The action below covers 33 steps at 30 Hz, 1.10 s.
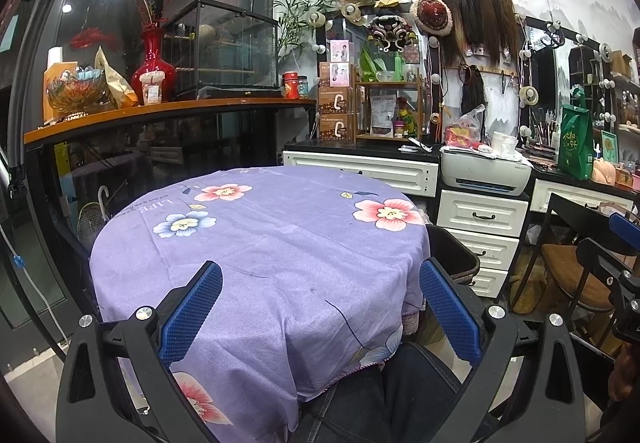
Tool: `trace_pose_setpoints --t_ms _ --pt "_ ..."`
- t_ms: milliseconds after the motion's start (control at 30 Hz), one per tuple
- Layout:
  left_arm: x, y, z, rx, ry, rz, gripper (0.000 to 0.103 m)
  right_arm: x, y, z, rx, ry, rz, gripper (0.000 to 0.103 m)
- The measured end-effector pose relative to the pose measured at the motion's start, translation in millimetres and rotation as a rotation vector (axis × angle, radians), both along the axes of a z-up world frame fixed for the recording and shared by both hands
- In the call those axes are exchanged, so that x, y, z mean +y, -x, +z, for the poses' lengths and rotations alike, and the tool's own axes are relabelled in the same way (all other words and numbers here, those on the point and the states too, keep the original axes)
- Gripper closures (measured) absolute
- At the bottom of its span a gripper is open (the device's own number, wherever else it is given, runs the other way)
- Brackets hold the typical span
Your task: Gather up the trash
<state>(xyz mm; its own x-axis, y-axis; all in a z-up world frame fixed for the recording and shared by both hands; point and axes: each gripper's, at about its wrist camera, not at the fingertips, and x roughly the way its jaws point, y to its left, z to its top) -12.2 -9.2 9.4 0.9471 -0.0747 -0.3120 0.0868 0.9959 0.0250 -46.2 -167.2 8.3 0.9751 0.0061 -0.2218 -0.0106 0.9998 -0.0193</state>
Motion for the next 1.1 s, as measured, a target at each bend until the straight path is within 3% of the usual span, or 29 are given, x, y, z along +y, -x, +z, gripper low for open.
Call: trace_pose_setpoints --t_ms 1100 --pt "-0.4 0.1 -0.2 -0.001 0.002 0.002 0.005 -1.0 -2.1 -0.3 0.006 0.002 0.005 0.006"
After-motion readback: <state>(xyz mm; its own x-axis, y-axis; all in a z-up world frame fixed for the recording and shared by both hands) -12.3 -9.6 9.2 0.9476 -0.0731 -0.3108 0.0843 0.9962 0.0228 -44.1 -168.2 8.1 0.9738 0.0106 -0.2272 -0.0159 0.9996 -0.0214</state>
